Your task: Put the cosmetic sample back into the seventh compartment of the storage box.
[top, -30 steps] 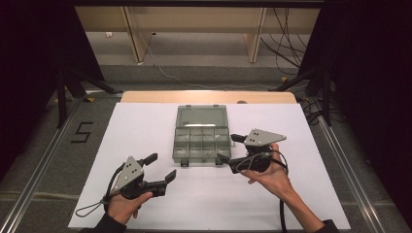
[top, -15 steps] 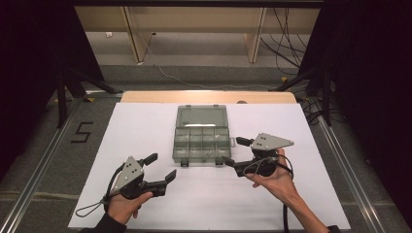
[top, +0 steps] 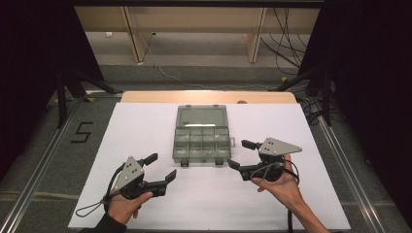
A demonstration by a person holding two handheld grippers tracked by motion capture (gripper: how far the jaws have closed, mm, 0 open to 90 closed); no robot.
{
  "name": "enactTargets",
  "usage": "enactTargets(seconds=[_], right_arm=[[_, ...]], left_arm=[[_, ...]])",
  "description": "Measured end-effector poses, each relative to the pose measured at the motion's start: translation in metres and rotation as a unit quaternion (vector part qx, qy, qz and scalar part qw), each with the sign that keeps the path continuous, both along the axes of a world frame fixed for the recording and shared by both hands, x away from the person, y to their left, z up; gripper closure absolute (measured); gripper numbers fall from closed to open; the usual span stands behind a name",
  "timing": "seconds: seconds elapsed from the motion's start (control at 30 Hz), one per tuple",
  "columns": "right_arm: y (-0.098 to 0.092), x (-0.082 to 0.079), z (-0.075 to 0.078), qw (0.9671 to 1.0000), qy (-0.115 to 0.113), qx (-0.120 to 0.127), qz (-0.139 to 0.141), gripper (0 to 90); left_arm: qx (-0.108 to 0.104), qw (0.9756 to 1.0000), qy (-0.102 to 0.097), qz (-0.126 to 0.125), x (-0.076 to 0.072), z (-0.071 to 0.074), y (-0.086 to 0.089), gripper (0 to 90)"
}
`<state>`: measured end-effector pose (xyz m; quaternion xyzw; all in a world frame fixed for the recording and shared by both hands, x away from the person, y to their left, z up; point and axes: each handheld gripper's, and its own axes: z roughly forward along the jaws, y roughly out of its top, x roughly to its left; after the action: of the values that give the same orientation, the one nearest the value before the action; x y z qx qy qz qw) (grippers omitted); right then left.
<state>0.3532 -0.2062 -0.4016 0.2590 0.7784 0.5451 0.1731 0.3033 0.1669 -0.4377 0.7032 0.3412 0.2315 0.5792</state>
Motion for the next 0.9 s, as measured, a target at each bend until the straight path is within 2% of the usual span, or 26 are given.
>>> enactTargets(seconds=[0.07,0.1,0.17,0.23,0.27,0.37,0.4,0.43,0.5,0.57,0.6,0.67,0.77,0.9], right_arm=[[-0.002,-0.002,0.000,1.0000,0.006,0.004,0.000,19.2],[-0.002,-0.001,-0.001,1.0000,-0.005,0.007,0.001,19.1],[-0.003,-0.004,-0.002,0.9999,0.007,0.009,-0.001,19.0],[-0.004,-0.004,-0.001,1.0000,0.008,0.004,-0.004,19.0],[-0.004,-0.005,-0.003,0.9999,0.007,0.012,-0.005,18.7],[-0.007,-0.006,-0.003,0.9999,0.007,0.004,-0.007,18.2],[-0.006,-0.006,-0.005,0.9999,0.007,0.015,-0.006,18.1],[-0.007,-0.007,-0.005,0.9998,0.008,0.015,-0.007,18.0],[-0.009,-0.008,-0.005,0.9999,-0.002,0.011,-0.013,17.9],[-0.010,-0.010,-0.005,0.9998,0.007,0.013,-0.015,17.7],[-0.011,-0.010,-0.005,0.9998,-0.004,0.016,-0.015,17.7],[-0.013,-0.013,-0.008,0.9994,0.010,0.026,-0.018,17.7],[-0.014,-0.015,-0.010,0.9992,0.011,0.033,-0.020,17.5],[-0.016,-0.017,-0.012,0.9992,0.008,0.029,-0.027,16.7]], left_arm=[[0.000,1.0000,0.000,0.000,0.000,0.000,0.000,15.9],[0.000,1.0000,0.000,0.000,0.000,0.000,0.000,15.9],[0.001,1.0000,0.000,0.000,0.000,0.000,0.000,15.9],[0.001,1.0000,0.000,0.000,0.000,0.000,0.000,15.9],[0.000,1.0000,0.000,0.000,0.000,0.000,0.000,15.9],[0.000,1.0000,0.000,0.000,0.000,0.000,0.000,15.9],[0.001,1.0000,0.000,0.000,0.000,0.000,0.000,15.9],[0.002,1.0000,-0.001,-0.001,0.000,0.000,0.000,15.9],[0.001,1.0000,0.000,-0.001,0.000,0.000,0.000,15.9],[0.000,1.0000,0.000,0.000,0.000,0.000,0.000,16.0],[0.001,1.0000,0.000,0.000,0.000,0.000,0.000,15.9],[0.002,1.0000,0.000,-0.001,0.000,0.000,0.000,15.9],[-0.001,1.0000,-0.002,-0.004,0.001,-0.001,-0.001,15.9],[0.002,1.0000,0.001,-0.003,0.000,-0.001,-0.001,15.9]])
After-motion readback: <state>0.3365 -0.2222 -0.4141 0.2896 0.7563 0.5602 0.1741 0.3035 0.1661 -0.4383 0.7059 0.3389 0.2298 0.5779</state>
